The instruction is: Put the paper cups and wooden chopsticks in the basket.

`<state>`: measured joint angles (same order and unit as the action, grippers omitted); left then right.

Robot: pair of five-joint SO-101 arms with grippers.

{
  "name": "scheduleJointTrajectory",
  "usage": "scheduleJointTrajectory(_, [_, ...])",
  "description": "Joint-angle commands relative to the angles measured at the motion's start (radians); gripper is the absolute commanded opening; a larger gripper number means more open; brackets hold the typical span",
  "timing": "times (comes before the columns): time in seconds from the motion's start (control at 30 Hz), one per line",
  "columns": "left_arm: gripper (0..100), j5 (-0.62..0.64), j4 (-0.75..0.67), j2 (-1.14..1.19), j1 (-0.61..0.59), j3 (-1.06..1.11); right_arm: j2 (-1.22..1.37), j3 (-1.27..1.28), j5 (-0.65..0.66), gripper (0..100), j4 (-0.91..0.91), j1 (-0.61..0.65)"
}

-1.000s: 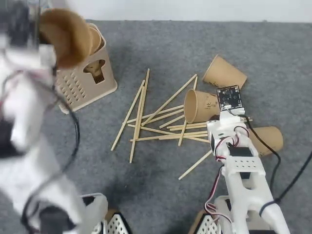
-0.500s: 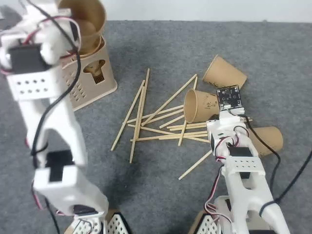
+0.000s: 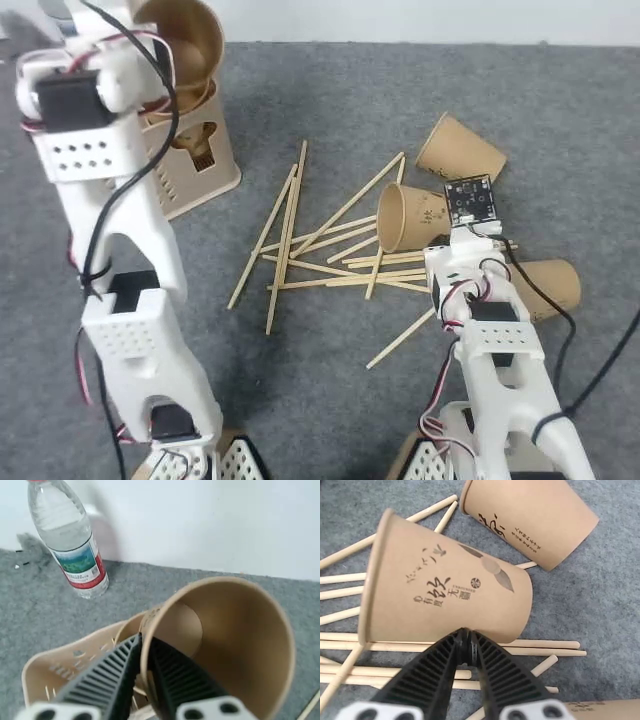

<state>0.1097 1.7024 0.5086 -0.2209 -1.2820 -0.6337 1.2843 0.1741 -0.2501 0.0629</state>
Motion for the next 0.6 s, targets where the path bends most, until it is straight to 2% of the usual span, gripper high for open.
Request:
scheduleJointTrajectory(0.0, [1,0.034,0.038,-0.015,0.005,-0.033,-0.021,-0.008,0.011,0.9,0.021,0.005])
scheduleJointTrajectory(0.1, [1,0.069,0.049,-0.043,-0.018,-0.033,-0.021,-0.008,0.011,0.9,0.021,0.005])
scheduleJointTrajectory(0.57, [2,0.072,0.052,-0.057,-0.026,0.007,-0.021,-0.008,0.011,0.9,0.021,0.007])
